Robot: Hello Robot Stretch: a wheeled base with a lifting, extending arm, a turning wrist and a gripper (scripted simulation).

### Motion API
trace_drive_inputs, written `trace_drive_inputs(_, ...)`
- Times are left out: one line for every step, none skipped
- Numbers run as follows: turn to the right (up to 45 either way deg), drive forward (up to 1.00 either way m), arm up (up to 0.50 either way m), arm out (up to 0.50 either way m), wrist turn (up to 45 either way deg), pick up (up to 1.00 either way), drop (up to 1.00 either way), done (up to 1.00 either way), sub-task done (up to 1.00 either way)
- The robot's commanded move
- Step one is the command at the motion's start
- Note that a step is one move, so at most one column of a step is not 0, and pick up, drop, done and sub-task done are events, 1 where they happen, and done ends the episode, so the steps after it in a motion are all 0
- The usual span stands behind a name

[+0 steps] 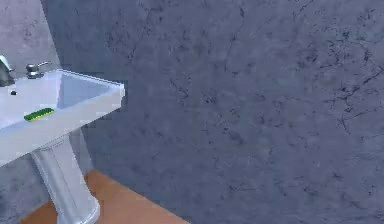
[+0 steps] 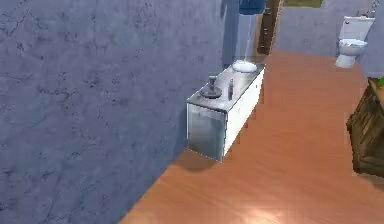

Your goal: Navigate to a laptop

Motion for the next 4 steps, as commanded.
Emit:
trace_drive_inputs(-45.0,0.0,0.0,0.0,0.0,0.0,0.0,0.0,0.0)
trace_drive_inputs(-45.0,0.0,0.0,0.0,0.0,0.0,0.0,0.0,0.0)
trace_drive_inputs(-18.0,0.0,0.0,0.0,0.0,0.0,0.0,0.0,0.0)
trace_drive_inputs(0.0,1.0,0.0,0.0,0.0,0.0,0.0,0.0,0.0)
